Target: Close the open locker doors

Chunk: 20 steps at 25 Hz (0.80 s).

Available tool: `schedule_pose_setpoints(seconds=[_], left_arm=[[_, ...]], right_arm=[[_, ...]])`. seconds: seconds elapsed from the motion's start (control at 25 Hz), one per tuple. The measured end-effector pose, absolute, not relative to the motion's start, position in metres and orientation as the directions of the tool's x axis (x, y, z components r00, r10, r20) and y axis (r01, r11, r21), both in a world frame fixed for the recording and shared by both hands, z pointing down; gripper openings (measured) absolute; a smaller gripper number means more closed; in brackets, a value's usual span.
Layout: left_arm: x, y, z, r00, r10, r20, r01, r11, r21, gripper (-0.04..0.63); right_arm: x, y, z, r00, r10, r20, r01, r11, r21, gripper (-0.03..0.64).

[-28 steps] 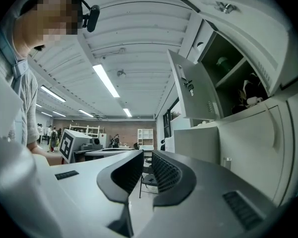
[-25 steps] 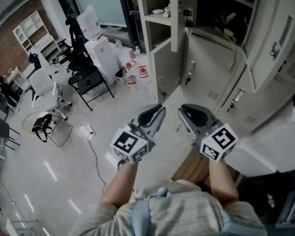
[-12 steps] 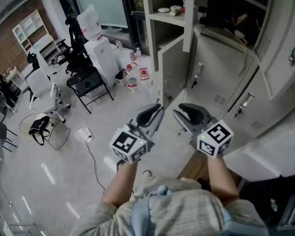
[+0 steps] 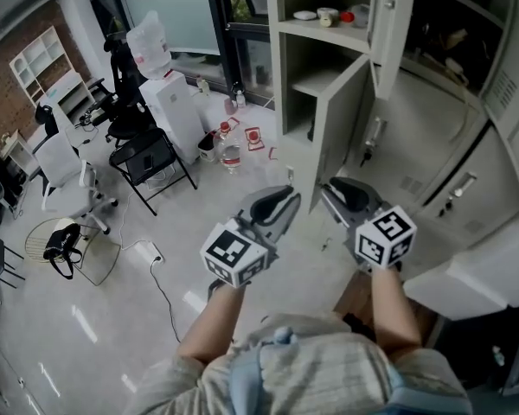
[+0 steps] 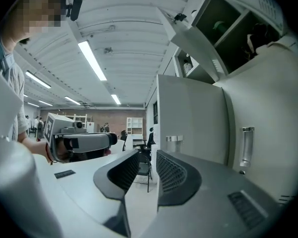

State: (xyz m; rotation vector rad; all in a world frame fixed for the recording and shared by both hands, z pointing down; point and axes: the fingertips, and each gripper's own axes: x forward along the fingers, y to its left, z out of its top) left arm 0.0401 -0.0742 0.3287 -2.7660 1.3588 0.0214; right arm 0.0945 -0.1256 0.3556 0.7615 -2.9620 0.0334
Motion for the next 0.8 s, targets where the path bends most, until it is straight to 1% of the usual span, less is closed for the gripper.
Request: schedule_pose_setpoints(seconds=[0.04,0.08,0.28,0.52,0.8], left_arm=[[0.036,-0.078,0.333,0.621,-0.783,-0.031,-0.783,-0.620,-0.042,0.049],[0.032,-0.082,0.338,0.631,-0.776,-0.023,-0.776,-0.630,-0.036,0.049],[0.023,-0.094,0.346,0.683,-0.730,-0.013,-0.730,-0.683,-0.027,0.049],[0.014,-0.105,0.352,0.722,-0.692,-0.002,-0.692,-0.722,-0.024,0.049],[0.004,-0.117,0.352,0.745,-0.667,0.006,-0.666,-0.745,-0.033,0.049]], right_arm=[[0.092,-0.132,0.360,-0.863,-0.497,0.093,-0.499,0.867,0.001,0.083],[0.089,-0.138,0.364,-0.852,-0.513,0.101,-0.516,0.857,-0.001,0.094],[0.084,-0.155,0.373,-0.805,-0.574,0.149,-0.582,0.813,-0.013,0.094],[0.079,-0.168,0.379,-0.772,-0.610,0.178,-0.620,0.784,-0.001,0.094],[0.071,-0.178,0.380,-0.754,-0.640,0.147,-0.652,0.757,-0.050,0.094]])
